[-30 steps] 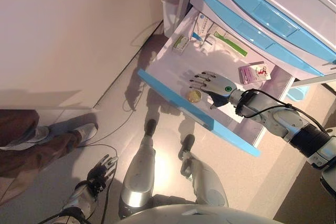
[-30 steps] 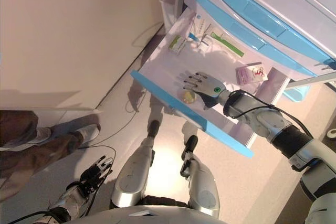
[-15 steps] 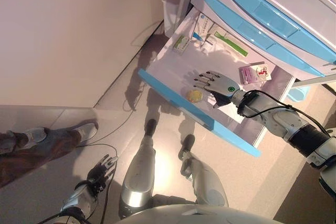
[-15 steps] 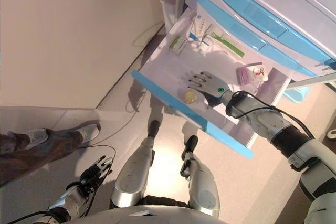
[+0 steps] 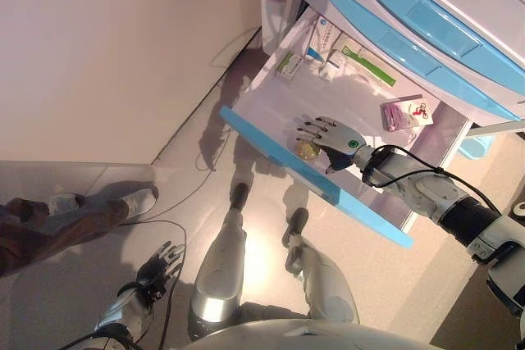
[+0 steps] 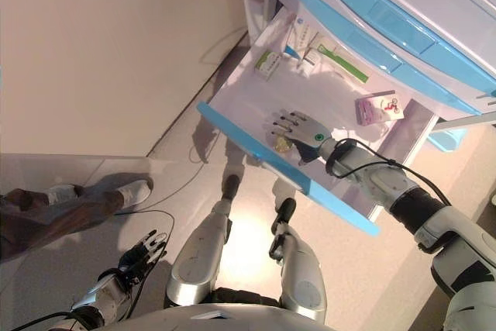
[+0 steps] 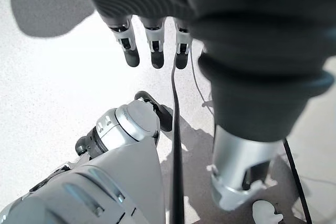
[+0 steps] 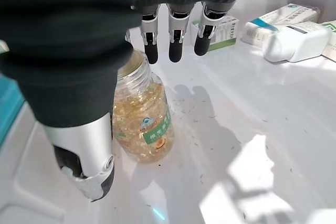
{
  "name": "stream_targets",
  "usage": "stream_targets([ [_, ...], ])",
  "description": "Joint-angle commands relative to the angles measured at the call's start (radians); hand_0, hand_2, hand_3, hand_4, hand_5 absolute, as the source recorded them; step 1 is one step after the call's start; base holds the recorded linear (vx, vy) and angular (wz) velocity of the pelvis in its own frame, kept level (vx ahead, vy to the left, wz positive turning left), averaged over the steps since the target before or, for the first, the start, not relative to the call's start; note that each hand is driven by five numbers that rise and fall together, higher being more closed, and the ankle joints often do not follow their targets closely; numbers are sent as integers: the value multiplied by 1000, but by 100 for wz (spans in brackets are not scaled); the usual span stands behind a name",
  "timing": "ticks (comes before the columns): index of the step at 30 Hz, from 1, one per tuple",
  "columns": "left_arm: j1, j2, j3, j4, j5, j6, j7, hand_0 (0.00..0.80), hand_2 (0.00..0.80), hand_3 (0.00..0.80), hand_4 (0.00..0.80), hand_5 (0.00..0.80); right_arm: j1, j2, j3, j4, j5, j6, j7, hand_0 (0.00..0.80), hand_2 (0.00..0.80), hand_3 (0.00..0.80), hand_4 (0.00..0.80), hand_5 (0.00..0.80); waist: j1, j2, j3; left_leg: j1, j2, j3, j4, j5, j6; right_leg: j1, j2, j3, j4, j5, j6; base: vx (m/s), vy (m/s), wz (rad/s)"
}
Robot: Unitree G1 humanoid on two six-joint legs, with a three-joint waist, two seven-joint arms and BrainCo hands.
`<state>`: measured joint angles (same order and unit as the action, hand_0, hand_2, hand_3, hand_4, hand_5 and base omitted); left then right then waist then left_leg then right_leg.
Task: Open the drawer and pick up the medicine
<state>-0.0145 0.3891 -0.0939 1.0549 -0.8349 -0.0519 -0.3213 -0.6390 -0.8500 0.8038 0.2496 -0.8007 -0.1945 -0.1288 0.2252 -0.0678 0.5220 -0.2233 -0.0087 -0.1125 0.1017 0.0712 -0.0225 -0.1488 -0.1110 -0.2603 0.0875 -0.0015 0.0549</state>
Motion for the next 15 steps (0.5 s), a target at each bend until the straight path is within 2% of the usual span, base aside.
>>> stream_targets([
  [1,21,1,-28,27,-27,-23,-17,0,0,0,0,0,-31,-3,56,-38,30,-5,-42,0,0,0,0,0,9,-3,-29,-81,-34,-8,133,-134,17,-38,-29,0,46,15,49,0,0,0],
  [11,23,1,-32,23,-27,-20,-16,0,0,0,0,0,-45,24,73,2,-24,28,-68,0,0,0,0,0,18,3,-26,-85,-36,-12,139,-134,16,-40,-31,-2,49,15,49,2,0,1],
  [12,22,1,-33,24,-26,-19,-17,0,0,0,0,0,-49,26,79,15,-23,31,-64,82,82,82,82,82,20,4,-25,-85,-37,-14,140,-134,16,-40,-32,-2,50,15,49,3,-2,6],
  [13,21,1,-33,24,-26,-20,-16,0,0,0,0,0,-52,27,83,21,-22,34,-64,223,223,223,223,223,20,4,-25,-86,-37,-15,140,-134,17,-41,-31,-2,50,15,49,4,-4,4],
  [14,22,1,-32,25,-25,-20,-17,0,0,0,0,0,-53,28,85,24,-21,37,-64,555,555,555,555,555,21,4,-25,-85,-38,-16,140,-134,17,-41,-31,-2,49,15,49,0,0,0],
  [15,24,2,-32,25,-25,-22,-20,0,0,0,0,0,-53,29,86,32,-17,33,-59,800,800,800,800,800,21,4,-24,-85,-37,-16,139,-134,17,-40,-31,-3,48,16,49,0,0,0],
])
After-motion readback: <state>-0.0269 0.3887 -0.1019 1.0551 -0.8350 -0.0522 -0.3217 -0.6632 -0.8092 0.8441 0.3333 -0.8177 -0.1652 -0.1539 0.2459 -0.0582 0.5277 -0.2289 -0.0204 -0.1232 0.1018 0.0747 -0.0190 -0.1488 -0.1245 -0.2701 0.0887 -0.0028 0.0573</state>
